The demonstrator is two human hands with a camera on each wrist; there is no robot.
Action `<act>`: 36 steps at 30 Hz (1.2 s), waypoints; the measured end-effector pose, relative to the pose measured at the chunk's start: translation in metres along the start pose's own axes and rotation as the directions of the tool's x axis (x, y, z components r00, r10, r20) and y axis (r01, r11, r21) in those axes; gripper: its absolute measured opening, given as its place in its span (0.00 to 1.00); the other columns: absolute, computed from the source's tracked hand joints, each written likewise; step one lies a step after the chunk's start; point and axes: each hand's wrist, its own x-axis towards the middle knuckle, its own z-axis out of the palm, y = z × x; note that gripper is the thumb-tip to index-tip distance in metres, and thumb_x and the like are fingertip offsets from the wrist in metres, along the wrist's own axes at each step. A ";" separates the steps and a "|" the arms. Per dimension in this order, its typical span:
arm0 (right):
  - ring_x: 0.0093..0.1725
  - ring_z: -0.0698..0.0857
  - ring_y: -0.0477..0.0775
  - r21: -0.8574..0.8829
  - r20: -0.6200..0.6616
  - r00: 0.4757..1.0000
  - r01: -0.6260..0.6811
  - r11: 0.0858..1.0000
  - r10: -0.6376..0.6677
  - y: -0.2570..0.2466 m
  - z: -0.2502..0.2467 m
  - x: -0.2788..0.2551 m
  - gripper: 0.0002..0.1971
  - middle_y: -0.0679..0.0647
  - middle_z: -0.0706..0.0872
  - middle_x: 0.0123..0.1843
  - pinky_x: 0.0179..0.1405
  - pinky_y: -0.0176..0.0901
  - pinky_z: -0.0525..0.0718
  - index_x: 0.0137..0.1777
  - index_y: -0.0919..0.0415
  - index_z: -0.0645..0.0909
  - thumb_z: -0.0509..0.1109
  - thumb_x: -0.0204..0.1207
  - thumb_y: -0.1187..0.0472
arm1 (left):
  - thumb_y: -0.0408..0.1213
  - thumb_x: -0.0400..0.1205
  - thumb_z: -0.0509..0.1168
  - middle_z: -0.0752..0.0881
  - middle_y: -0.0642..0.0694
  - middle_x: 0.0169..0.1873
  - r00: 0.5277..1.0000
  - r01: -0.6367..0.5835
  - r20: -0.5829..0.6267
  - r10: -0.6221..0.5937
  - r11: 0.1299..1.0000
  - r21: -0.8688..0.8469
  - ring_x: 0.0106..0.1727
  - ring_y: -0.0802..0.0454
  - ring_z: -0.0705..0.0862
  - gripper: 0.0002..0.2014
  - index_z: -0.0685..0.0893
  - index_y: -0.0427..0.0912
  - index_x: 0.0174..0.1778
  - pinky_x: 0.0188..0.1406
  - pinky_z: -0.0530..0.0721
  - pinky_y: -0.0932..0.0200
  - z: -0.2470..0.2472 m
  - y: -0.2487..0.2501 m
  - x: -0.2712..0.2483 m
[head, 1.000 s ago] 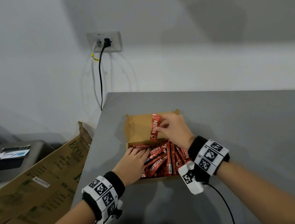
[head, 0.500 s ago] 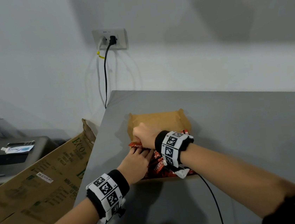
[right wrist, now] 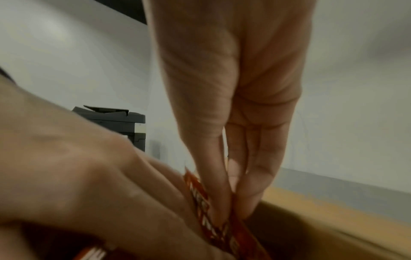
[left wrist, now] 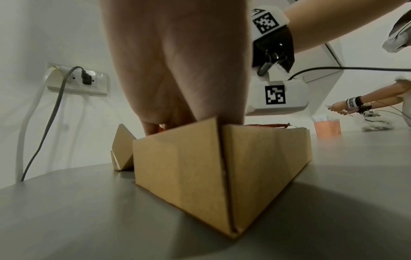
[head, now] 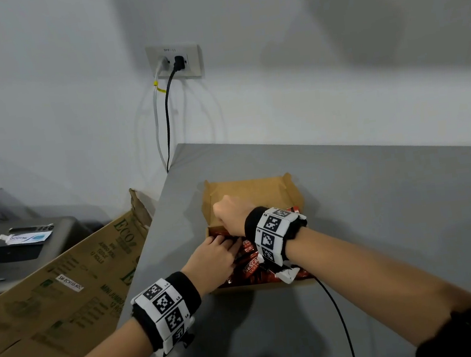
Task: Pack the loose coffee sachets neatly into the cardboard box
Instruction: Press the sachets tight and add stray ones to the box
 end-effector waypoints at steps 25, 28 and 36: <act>0.50 0.84 0.56 0.118 0.003 1.000 -0.008 0.993 0.007 0.024 0.024 -0.023 0.08 0.57 0.87 0.50 0.51 0.49 0.83 0.48 0.63 0.84 0.71 0.75 0.59 | 0.36 0.73 0.65 0.87 0.56 0.34 0.922 -0.150 -0.387 -0.001 0.922 -0.358 0.34 0.63 0.85 0.07 0.88 0.47 0.34 0.50 0.75 0.72 -0.018 -0.021 -0.022; 0.49 0.84 0.56 0.116 -0.001 1.000 0.002 0.993 -0.002 0.023 0.022 -0.024 0.04 0.57 0.87 0.48 0.49 0.47 0.81 0.43 0.63 0.84 0.69 0.75 0.63 | 0.38 0.75 0.52 0.86 0.52 0.35 0.927 -0.082 -0.364 -0.091 0.898 -0.432 0.35 0.58 0.85 0.16 0.87 0.43 0.35 0.43 0.79 0.68 -0.014 -0.022 -0.022; 0.45 0.83 0.50 0.439 -0.095 0.987 -0.074 0.896 0.128 0.048 0.004 -0.035 0.07 0.57 0.86 0.49 0.47 0.37 0.83 0.49 0.65 0.83 0.71 0.76 0.61 | 0.26 0.74 0.71 0.86 0.45 0.39 0.909 0.038 -0.336 -0.247 0.851 -0.524 0.39 0.50 0.85 0.04 0.86 0.37 0.40 0.40 0.87 0.55 -0.012 -0.021 -0.029</act>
